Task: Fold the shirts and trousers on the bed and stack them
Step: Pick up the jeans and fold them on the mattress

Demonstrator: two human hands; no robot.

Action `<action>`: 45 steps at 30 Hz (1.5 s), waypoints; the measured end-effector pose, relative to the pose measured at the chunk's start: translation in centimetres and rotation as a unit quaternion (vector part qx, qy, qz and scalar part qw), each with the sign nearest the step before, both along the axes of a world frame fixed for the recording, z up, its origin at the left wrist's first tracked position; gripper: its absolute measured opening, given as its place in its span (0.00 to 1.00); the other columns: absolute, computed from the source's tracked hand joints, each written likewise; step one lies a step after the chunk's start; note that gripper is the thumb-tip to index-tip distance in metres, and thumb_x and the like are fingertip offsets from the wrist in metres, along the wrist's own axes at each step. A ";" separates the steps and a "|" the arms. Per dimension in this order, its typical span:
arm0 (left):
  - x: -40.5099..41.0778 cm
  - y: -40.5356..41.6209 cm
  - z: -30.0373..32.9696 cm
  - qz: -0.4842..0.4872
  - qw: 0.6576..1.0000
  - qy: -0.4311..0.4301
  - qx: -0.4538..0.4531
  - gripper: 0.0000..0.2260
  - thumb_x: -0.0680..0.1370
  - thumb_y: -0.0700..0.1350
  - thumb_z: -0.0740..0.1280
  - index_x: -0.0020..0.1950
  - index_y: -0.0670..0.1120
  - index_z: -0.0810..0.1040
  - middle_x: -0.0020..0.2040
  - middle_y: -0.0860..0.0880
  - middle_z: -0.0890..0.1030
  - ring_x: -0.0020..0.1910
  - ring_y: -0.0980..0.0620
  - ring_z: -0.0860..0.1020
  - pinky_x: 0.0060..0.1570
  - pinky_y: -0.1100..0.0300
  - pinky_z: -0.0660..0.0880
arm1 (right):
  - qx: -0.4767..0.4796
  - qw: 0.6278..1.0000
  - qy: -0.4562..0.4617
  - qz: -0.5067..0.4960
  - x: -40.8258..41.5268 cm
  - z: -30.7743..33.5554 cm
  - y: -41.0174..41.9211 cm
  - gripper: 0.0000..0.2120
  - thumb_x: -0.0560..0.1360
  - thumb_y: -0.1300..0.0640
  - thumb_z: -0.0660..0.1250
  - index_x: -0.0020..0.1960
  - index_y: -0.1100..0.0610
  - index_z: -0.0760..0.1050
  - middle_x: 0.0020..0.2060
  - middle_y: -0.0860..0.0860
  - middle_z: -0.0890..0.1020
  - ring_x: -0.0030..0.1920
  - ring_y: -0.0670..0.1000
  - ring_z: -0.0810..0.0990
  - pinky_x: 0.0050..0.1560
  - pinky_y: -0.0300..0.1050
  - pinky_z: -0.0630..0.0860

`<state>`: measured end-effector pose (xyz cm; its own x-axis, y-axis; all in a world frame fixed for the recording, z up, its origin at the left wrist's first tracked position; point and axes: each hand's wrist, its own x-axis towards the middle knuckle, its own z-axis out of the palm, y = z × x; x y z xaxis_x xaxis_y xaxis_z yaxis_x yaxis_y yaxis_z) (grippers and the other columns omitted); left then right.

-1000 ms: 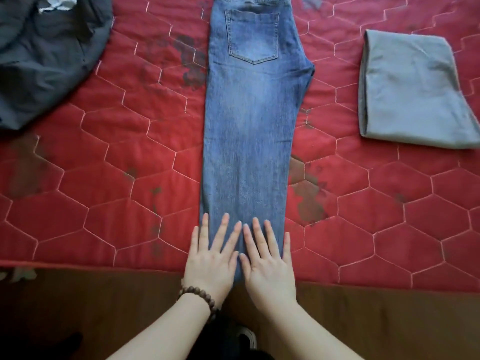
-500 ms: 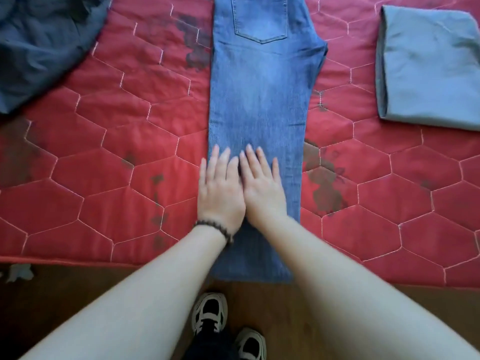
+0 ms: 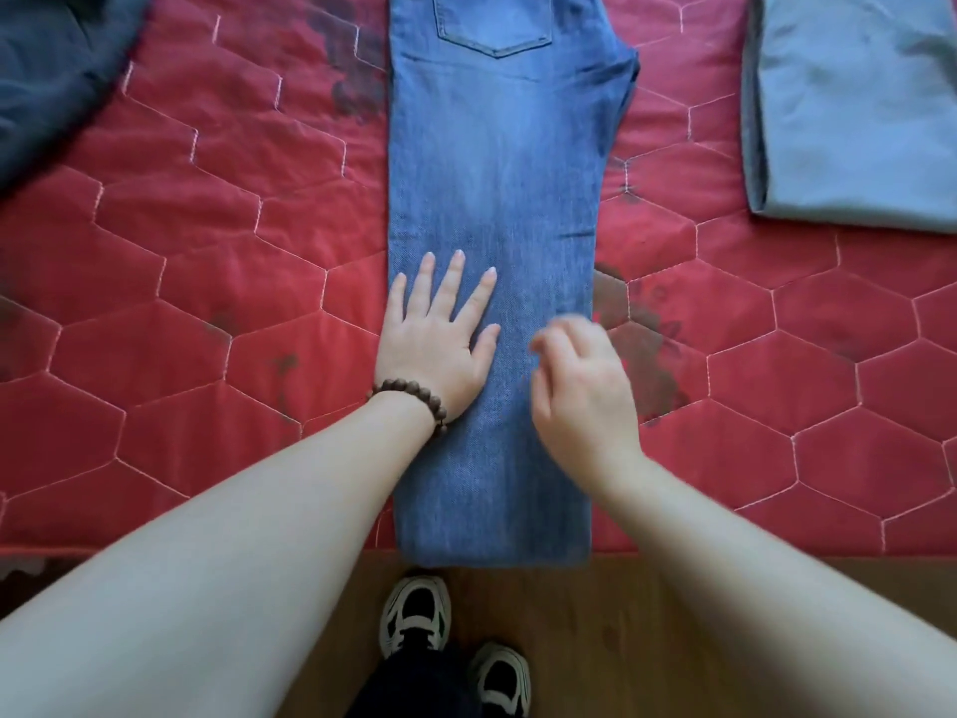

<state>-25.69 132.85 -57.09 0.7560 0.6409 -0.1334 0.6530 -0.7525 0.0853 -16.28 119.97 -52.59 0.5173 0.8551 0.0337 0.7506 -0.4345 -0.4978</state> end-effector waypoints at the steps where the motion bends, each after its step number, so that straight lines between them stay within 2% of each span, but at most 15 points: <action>1: -0.2 -0.3 -0.1 0.003 1.000 0.004 0.001 0.27 0.79 0.60 0.43 0.78 0.57 0.51 0.79 0.47 0.52 0.78 0.43 0.49 0.75 0.44 0.46 | -0.025 1.000 -0.011 -0.004 0.6 -0.2 1.7 0.15 0.75 0.61 0.58 0.58 0.65 0.76 0.61 0.62 0.76 0.62 0.63 0.74 0.64 0.56 0.69; 3: -0.9 -0.9 -0.1 0.008 1.000 0.004 0.002 0.29 0.78 0.61 0.42 0.79 0.56 0.51 0.79 0.45 0.52 0.78 0.43 0.48 0.75 0.44 0.46 | -0.120 0.991 -0.034 0.046 1.1 -1.3 4.0 0.22 0.81 0.55 0.55 0.75 0.58 0.63 0.76 0.55 0.61 0.76 0.56 0.57 0.76 0.55 0.50; 6: -2.7 -1.8 -0.2 0.024 1.000 0.000 -0.007 0.32 0.76 0.65 0.43 0.79 0.55 0.50 0.79 0.46 0.50 0.78 0.44 0.46 0.75 0.45 0.46 | -0.205 0.974 -0.093 0.035 0.6 -3.4 2.1 0.26 0.82 0.45 0.45 0.79 0.46 0.46 0.78 0.44 0.47 0.78 0.48 0.42 0.74 0.62 0.36; 10: -5.5 -3.2 0.4 0.057 0.998 0.024 -0.006 0.33 0.77 0.67 0.44 0.79 0.53 0.49 0.80 0.50 0.49 0.78 0.45 0.44 0.75 0.42 0.45 | -0.232 0.964 -0.113 -0.060 -1.2 -3.5 -4.0 0.27 0.81 0.44 0.42 0.79 0.50 0.47 0.78 0.46 0.48 0.78 0.51 0.43 0.72 0.68 0.37; 15: -7.8 -9.6 0.5 0.000 1.000 -0.011 -0.006 0.27 0.79 0.58 0.48 0.78 0.51 0.59 0.78 0.47 0.57 0.77 0.42 0.53 0.73 0.38 0.53 | -0.162 0.976 -0.129 0.064 -6.0 -3.5 -6.2 0.26 0.80 0.47 0.50 0.78 0.51 0.56 0.77 0.50 0.58 0.78 0.54 0.52 0.73 0.69 0.46; 21: -13.4 -14.1 0.6 0.081 0.995 0.023 -0.053 0.25 0.82 0.57 0.48 0.78 0.54 0.46 0.79 0.43 0.47 0.78 0.44 0.48 0.74 0.44 0.48 | -0.210 0.973 -0.090 0.040 -8.8 -3.5 -11.9 0.26 0.81 0.46 0.49 0.78 0.52 0.54 0.77 0.50 0.53 0.78 0.54 0.49 0.75 0.60 0.47; 24: -14.2 -15.8 2.2 0.121 0.986 -0.008 -0.119 0.27 0.81 0.49 0.57 0.78 0.53 0.50 0.79 0.41 0.49 0.78 0.46 0.44 0.75 0.46 0.46 | -0.161 0.987 -0.002 0.015 -9.4 -2.0 -12.6 0.26 0.81 0.52 0.57 0.78 0.54 0.56 0.78 0.51 0.50 0.78 0.54 0.48 0.76 0.55 0.45; 27: -13.4 -16.6 4.0 0.218 0.934 -0.172 -0.227 0.24 0.78 0.40 0.64 0.74 0.48 0.67 0.75 0.44 0.63 0.76 0.47 0.58 0.74 0.52 0.57 | -0.058 0.972 0.184 -0.133 -9.0 -0.1 -11.5 0.31 0.78 0.58 0.63 0.78 0.53 0.55 0.78 0.50 0.52 0.76 0.51 0.54 0.73 0.42 0.49; 31: -11.6 -15.3 5.9 0.395 0.793 -0.294 -0.359 0.18 0.74 0.40 0.68 0.62 0.52 0.72 0.57 0.53 0.76 0.57 0.52 0.76 0.59 0.56 0.73 | -0.031 0.902 0.327 -0.281 -7.9 1.4 -9.7 0.28 0.75 0.58 0.68 0.72 0.56 0.63 0.59 0.52 0.73 0.62 0.53 0.72 0.63 0.45 0.68; 34: -11.9 -14.4 6.4 0.365 0.804 -0.252 -0.395 0.11 0.73 0.42 0.69 0.50 0.55 0.74 0.46 0.56 0.79 0.43 0.55 0.78 0.45 0.60 0.75 | -0.103 0.881 0.352 -0.299 -6.7 1.7 -9.4 0.19 0.74 0.54 0.69 0.62 0.58 0.69 0.45 0.48 0.76 0.52 0.53 0.78 0.48 0.44 0.71; 37: -13.1 -14.1 6.7 0.321 0.819 -0.200 -0.432 0.09 0.73 0.38 0.66 0.44 0.53 0.77 0.40 0.56 0.79 0.36 0.56 0.75 0.36 0.65 0.70 | -0.156 0.890 0.358 -0.236 -5.9 2.2 -10.4 0.11 0.75 0.53 0.68 0.54 0.57 0.77 0.44 0.48 0.79 0.45 0.50 0.78 0.41 0.41 0.71; 39: -14.1 -13.6 7.2 0.328 0.799 -0.181 -0.471 0.15 0.73 0.34 0.60 0.43 0.52 0.81 0.35 0.54 0.80 0.31 0.56 0.75 0.31 0.67 0.71 | -0.166 0.886 0.387 -0.197 -5.9 2.6 -11.9 0.09 0.76 0.52 0.68 0.48 0.57 0.80 0.40 0.48 0.80 0.40 0.47 0.76 0.35 0.39 0.69; 41: -15.2 -13.0 7.8 0.358 0.737 -0.187 -0.543 0.24 0.72 0.29 0.53 0.47 0.50 0.83 0.42 0.47 0.85 0.36 0.50 0.81 0.37 0.60 0.79 | -0.180 0.879 0.402 -0.183 -6.1 3.0 -13.6 0.13 0.78 0.49 0.65 0.43 0.58 0.79 0.37 0.47 0.79 0.38 0.47 0.74 0.36 0.41 0.68; 43: -16.2 -12.7 8.4 0.367 0.671 -0.193 -0.614 0.29 0.72 0.25 0.50 0.54 0.49 0.82 0.52 0.45 0.84 0.39 0.47 0.82 0.38 0.57 0.81 | -0.167 0.862 0.439 -0.189 -5.9 3.4 -15.1 0.11 0.80 0.51 0.61 0.49 0.58 0.77 0.40 0.50 0.81 0.41 0.51 0.77 0.40 0.44 0.73; 45: -16.7 -12.6 9.1 0.337 0.662 -0.193 -0.641 0.28 0.74 0.25 0.52 0.59 0.49 0.80 0.53 0.48 0.84 0.37 0.52 0.80 0.34 0.62 0.78 | -0.112 0.806 0.551 -0.186 -5.5 4.2 -16.1 0.18 0.81 0.59 0.59 0.68 0.45 0.70 0.46 0.52 0.83 0.41 0.54 0.80 0.37 0.47 0.78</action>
<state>-42.40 120.30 -48.03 0.4924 0.3968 -0.7747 0.5472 0.5510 0.6300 -21.79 103.91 -48.40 0.3501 0.5551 -0.7545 -0.2966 -0.6983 -0.6514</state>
